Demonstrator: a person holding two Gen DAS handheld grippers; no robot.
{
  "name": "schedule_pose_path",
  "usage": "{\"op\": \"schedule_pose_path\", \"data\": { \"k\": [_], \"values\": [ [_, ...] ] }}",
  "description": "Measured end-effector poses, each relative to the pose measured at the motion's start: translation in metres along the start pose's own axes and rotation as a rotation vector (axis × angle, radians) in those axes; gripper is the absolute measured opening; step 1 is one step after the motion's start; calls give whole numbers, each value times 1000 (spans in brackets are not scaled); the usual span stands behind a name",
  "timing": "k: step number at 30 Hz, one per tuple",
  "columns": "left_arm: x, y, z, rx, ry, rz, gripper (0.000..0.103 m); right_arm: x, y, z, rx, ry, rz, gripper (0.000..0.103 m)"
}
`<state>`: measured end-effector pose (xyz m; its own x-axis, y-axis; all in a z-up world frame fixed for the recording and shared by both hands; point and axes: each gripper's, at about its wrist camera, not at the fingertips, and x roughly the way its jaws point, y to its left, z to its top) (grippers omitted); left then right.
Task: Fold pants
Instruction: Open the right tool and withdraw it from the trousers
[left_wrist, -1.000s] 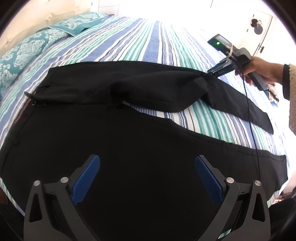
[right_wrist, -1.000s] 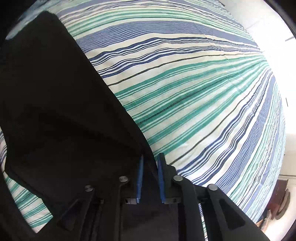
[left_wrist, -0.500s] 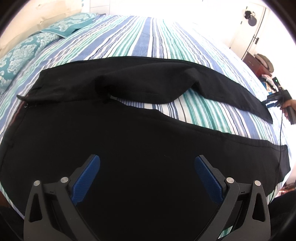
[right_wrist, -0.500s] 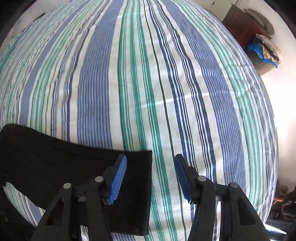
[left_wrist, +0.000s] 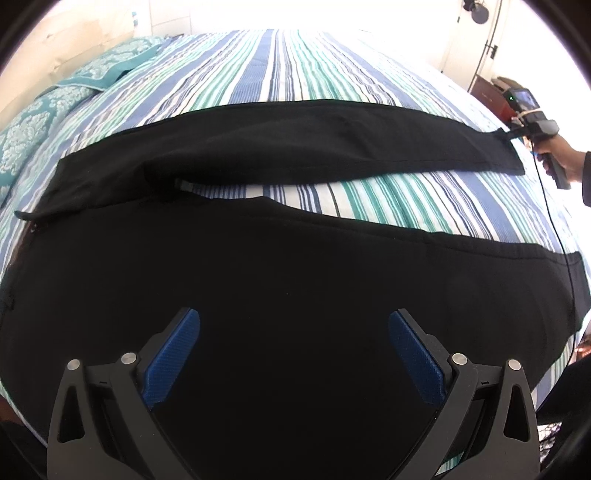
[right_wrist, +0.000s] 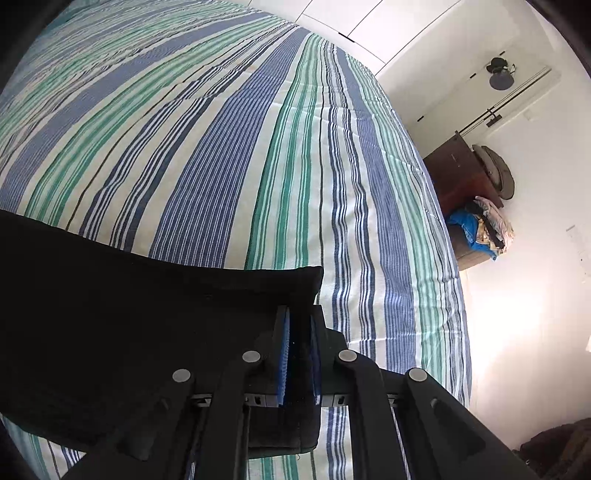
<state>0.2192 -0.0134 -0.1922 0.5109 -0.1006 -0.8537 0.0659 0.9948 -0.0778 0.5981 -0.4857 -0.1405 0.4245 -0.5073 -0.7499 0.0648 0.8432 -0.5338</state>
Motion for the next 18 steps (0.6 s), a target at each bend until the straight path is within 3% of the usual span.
{"op": "schedule_pose_path", "data": {
  "k": [1, 2, 4, 9, 12, 15, 18],
  "values": [
    [0, -2, 0, 5, 5, -10, 102, -2, 1, -6, 43, 4, 2, 37],
    [0, -3, -1, 10, 9, -22, 102, -9, 3, -12, 87, -15, 7, 69],
    [-3, -6, -2, 29, 4, -32, 102, -37, 4, -32, 165, -80, 7, 89],
    [-16, -11, -5, 76, -49, 19, 102, -141, 9, -88, 247, -226, 104, 95],
    [-16, -2, -9, 52, -45, 56, 102, -211, 39, -141, 236, -286, 233, 98],
    [-14, 12, -16, 29, -29, 97, 102, -273, 92, -204, 232, -316, 412, 100],
    [-10, 27, -27, 6, 9, 132, 102, -313, 175, -260, 186, -308, 600, 103]
  ]
}}
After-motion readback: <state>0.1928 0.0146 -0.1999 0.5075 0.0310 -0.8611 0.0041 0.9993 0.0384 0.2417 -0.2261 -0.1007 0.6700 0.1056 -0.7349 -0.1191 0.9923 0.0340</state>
